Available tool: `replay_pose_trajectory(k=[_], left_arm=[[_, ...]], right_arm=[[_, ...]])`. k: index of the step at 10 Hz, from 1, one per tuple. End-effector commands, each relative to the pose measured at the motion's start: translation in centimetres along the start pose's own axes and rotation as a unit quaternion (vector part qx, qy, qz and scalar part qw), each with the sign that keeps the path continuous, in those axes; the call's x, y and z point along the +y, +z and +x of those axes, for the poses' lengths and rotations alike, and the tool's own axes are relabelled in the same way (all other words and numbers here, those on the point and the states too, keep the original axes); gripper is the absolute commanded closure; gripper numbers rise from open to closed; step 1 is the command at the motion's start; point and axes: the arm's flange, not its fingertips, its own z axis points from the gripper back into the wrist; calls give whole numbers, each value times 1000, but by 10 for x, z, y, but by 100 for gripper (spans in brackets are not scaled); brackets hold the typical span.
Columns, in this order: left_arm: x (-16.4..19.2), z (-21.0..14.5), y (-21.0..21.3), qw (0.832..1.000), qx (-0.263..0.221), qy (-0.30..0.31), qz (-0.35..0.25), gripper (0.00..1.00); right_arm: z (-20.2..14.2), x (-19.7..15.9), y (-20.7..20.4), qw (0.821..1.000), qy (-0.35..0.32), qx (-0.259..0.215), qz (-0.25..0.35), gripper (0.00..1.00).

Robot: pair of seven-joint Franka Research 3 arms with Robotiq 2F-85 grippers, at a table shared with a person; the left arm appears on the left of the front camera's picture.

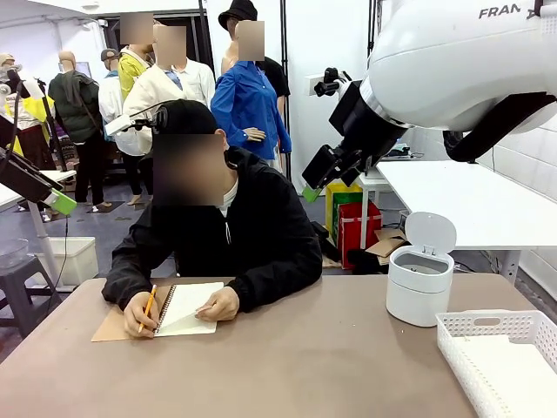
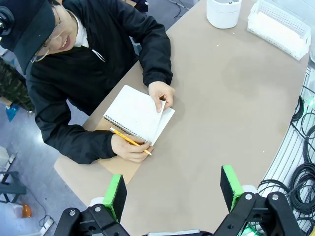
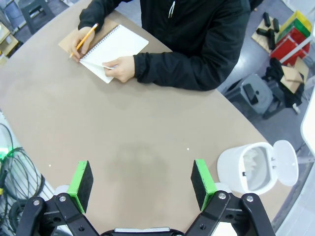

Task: Sort the paper based on its condition.
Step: If a person hands you a paper, place it in the Organizing basket , and if it's crumpled, put it in the Trash can.

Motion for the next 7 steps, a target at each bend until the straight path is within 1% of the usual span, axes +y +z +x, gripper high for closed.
replay_pose_trajectory(k=[1,7], left_arm=[[0,0,0,1000,-1,2,0,0],[0,0,0,1000,-1,2,0,0]], right_arm=[[-1,0,-1,1000,-1,1,0,0],[-1,0,-1,1000,-1,1,0,0]])
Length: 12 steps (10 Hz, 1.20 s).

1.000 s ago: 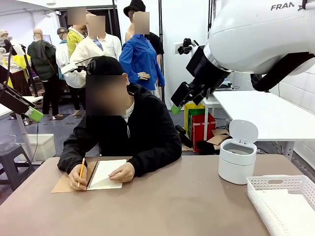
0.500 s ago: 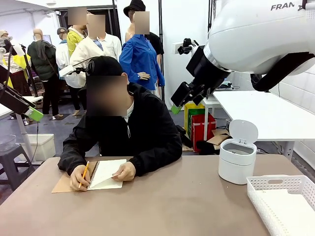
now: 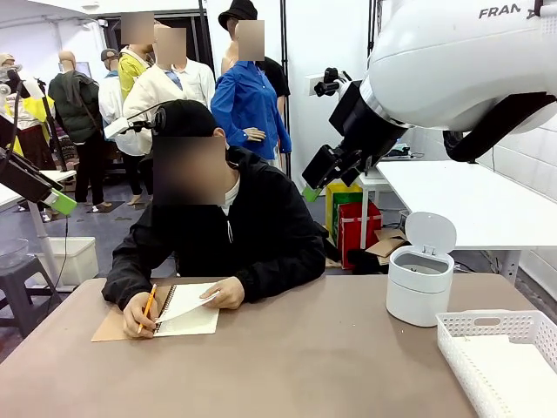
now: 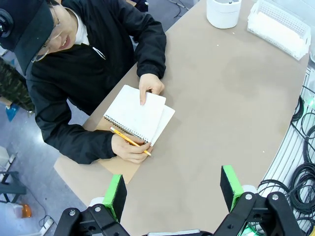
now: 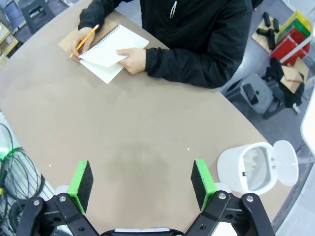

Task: Sort the paper based on its condition.
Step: If a person hands you a paper, place it in the Organizing basket , and if it's crumpled, put it in the Trash can.

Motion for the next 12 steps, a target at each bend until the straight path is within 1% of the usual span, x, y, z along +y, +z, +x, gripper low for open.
replay_pose_trajectory(k=[1,12], left_arm=[[0,0,0,1000,-1,2,0,0],[0,0,0,1000,-1,2,0,0]], right_arm=[[-1,0,-1,1000,-1,1,0,0],[-1,0,-1,1000,-1,1,0,0]])
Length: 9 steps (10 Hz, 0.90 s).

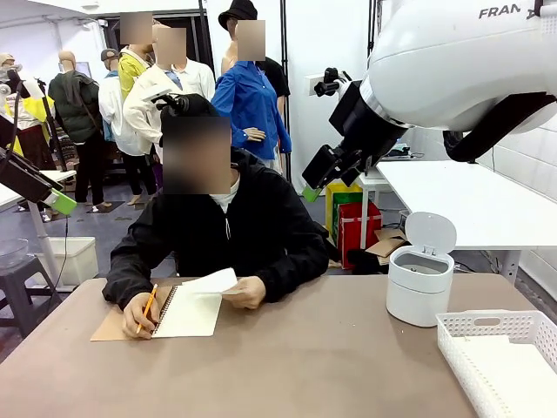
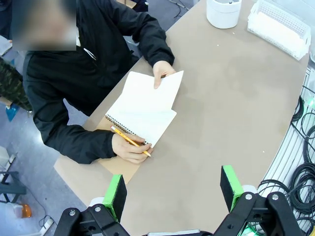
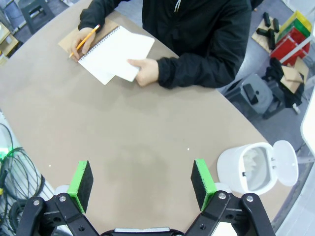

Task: Sort the paper based on its condition.
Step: If a person hands you a paper, place it in the Organizing basket , and if it's crumpled, put it in the Trash can.

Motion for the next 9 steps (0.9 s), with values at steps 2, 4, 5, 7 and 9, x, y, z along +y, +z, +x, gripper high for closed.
replay_pose_trajectory(k=[2,4,5,7,9], left_arm=[[0,0,0,1000,-1,2,0,0],[0,0,0,1000,-1,2,0,0],[0,0,0,1000,-1,2,0,0],[0,0,0,1000,-1,2,0,0],[0,0,0,1000,-1,2,0,0]], right_arm=[[-1,0,-1,1000,-1,1,0,0],[-1,0,-1,1000,-1,1,0,0],[-1,0,-1,1000,-1,1,0,0],[-1,0,-1,1000,-1,1,0,0],[-1,0,-1,1000,-1,1,0,0]])
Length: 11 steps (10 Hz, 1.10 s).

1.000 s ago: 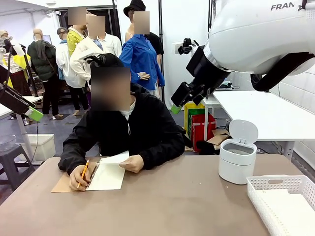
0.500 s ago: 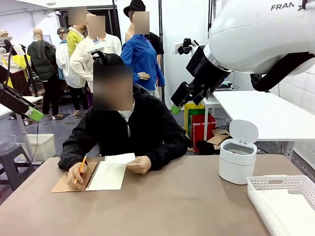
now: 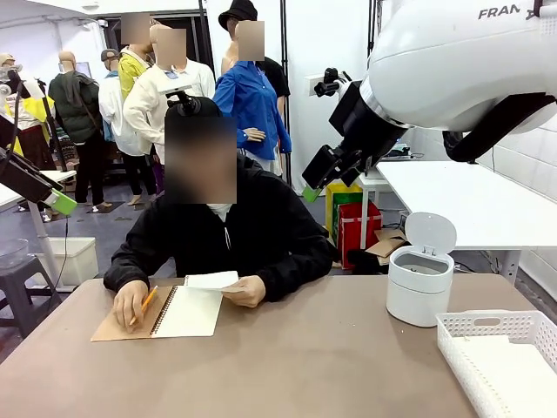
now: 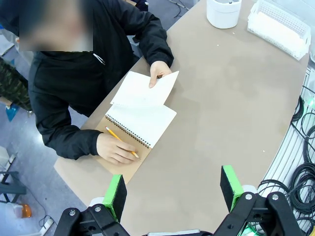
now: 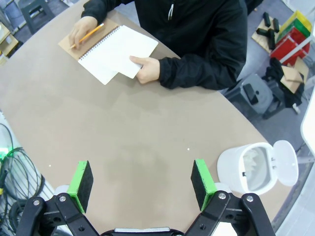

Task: Sort the paper based on its condition.
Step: If a person hands you a paper, place it in the Organizing basket , and if it's crumpled, put it in the Trash can.

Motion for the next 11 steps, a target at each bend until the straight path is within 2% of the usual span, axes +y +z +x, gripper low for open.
replay_pose_trajectory(k=[1,11], left_arm=[[0,0,0,1000,-1,2,0,0],[0,0,0,1000,-1,2,0,0]], right_arm=[[-1,0,-1,1000,-1,1,0,0],[-1,0,-1,1000,-1,1,0,0]])
